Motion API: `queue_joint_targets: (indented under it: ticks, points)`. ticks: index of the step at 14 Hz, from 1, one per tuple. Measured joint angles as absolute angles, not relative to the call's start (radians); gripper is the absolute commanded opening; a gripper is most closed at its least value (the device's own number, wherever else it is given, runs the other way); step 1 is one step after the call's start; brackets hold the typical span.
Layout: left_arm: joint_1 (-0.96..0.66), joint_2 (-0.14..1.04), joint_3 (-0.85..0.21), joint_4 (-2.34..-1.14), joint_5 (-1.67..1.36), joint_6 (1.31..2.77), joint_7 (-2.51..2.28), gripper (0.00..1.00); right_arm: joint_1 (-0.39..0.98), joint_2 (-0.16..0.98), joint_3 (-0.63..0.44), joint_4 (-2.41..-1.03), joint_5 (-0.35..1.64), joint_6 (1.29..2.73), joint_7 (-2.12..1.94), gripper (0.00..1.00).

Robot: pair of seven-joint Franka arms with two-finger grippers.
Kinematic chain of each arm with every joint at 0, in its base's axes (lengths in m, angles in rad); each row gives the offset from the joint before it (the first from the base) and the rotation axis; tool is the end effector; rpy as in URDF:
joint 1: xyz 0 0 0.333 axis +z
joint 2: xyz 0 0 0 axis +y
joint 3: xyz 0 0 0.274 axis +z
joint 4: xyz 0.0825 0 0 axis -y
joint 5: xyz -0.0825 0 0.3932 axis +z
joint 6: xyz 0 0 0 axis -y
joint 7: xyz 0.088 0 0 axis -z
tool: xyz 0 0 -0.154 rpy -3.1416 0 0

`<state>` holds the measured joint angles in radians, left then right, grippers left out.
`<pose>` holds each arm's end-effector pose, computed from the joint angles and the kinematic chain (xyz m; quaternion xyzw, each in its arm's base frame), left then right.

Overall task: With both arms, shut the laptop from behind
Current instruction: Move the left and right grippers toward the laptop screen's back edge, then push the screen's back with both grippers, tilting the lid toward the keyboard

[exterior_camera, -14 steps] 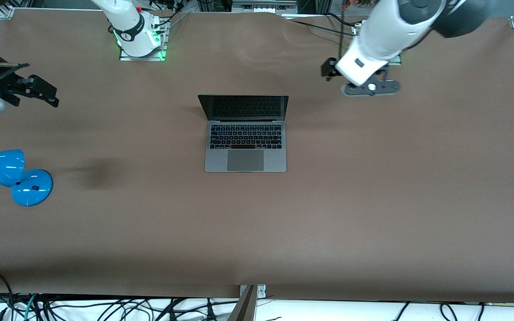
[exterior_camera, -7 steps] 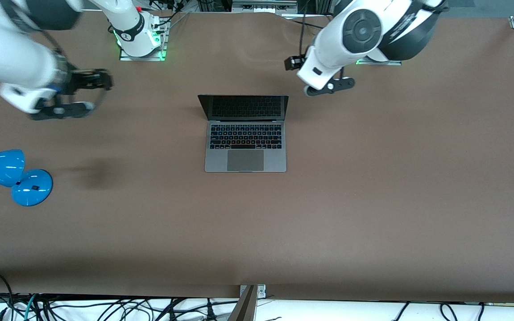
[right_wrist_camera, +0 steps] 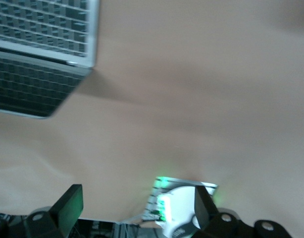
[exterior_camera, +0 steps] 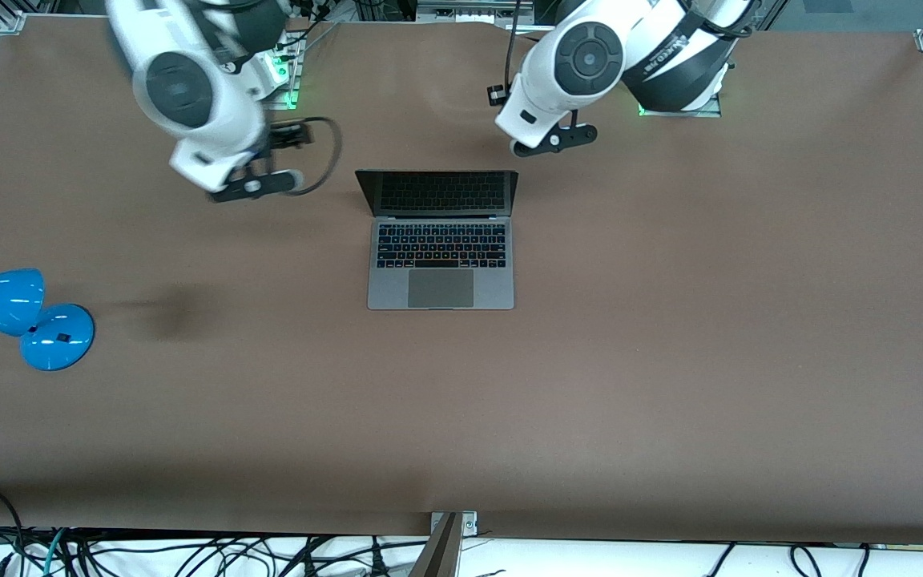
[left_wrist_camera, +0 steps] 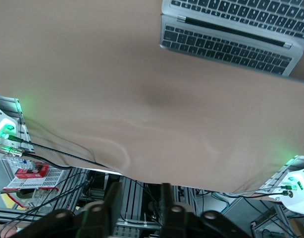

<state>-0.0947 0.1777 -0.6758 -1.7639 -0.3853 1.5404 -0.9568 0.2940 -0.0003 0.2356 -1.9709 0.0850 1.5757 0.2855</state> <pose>0.3604 -0.4185 0.3845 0.9471 0.1112 -0.3001 0.0231 0.4240 0.2633 0.3545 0.9734 0.1108 -0.1964 0.0395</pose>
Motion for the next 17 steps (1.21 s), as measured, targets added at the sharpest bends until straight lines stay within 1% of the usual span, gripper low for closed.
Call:
queue_joint_targets:
  ticks: [1, 2, 3, 5, 7, 9, 17]
  points:
    - [-0.096, 0.181, -0.678, -1.764, -0.385, 1.540, -0.936, 0.00, 0.295, -0.024, 0.262, -2.016, 0.103, 1.617, 0.299, 0.27]
    - [-0.096, 0.186, -0.677, -1.764, -0.385, 1.540, -0.913, 0.00, 0.295, -0.048, 0.281, -2.062, 0.119, 1.655, 0.308, 0.04]
    - [-0.096, 0.194, -0.676, -1.764, -0.385, 1.541, -0.899, 0.00, 0.295, -0.071, 0.296, -2.103, 0.140, 1.687, 0.319, 0.00]
    - [-0.096, 0.222, -0.676, -1.764, -0.385, 1.557, -0.888, 0.00, 0.294, -0.093, 0.341, -2.144, 0.164, 1.733, 0.383, 0.00]
    - [-0.098, 0.263, -0.676, -1.764, -0.385, 1.579, -0.882, 0.00, 0.294, -0.088, 0.387, -2.159, 0.166, 1.791, 0.446, 0.00]
    - [-0.102, 0.303, -0.676, -1.764, -0.385, 1.611, -0.880, 0.00, 0.294, -0.069, 0.410, -2.166, 0.166, 1.840, 0.465, 0.00]
    - [-0.119, 0.402, -0.676, -1.766, -0.334, 1.727, -0.881, 0.00, 0.295, 0.029, 0.417, -2.146, 0.166, 1.953, 0.465, 0.00]
